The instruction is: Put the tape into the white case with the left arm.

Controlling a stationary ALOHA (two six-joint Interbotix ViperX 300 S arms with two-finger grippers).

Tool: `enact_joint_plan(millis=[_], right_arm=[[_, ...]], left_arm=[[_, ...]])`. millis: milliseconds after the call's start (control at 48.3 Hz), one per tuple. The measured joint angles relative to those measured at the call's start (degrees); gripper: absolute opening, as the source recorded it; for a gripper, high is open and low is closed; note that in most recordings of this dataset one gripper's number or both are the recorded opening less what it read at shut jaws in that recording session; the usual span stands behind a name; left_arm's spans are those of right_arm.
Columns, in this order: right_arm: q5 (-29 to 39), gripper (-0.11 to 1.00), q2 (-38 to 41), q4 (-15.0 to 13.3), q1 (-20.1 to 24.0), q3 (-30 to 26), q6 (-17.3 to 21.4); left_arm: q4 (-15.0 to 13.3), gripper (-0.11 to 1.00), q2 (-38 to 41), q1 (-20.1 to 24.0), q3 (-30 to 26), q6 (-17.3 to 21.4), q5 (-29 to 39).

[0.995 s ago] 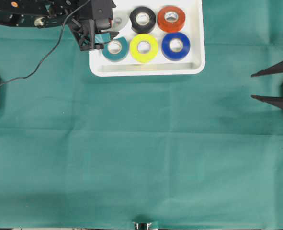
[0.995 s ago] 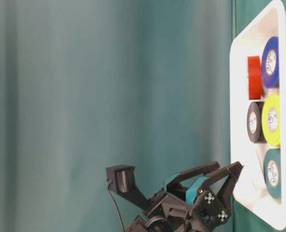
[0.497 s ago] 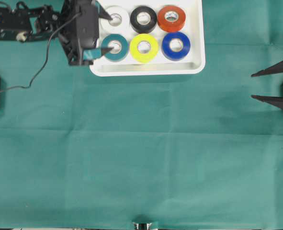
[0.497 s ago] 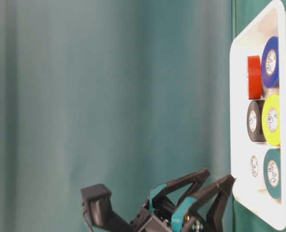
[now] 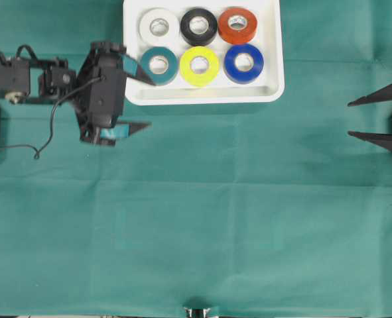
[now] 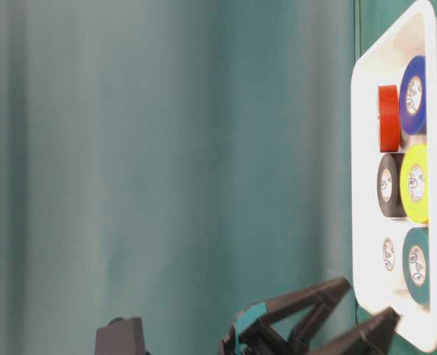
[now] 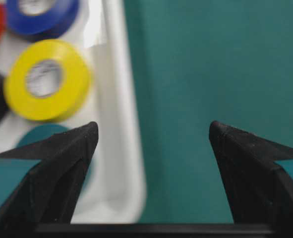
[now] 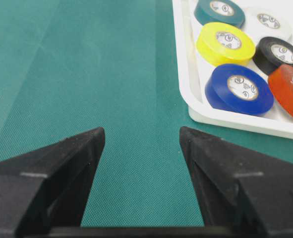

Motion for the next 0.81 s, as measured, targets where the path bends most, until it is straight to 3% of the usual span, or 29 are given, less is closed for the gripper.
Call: enact_joint_plan(millis=[414,808], right_arm=[[0.0,0.99,0.0,0.0,0.0,0.0,0.0],[0.0,0.99,0.0,0.0,0.0,0.0,0.0]], left_arm=[[0.0,0.94,-0.2,-9.5,2.1,-12.1,-0.1],[0.0,0.93,-1.6,-10.0,3.3,-13.4,-0.1]])
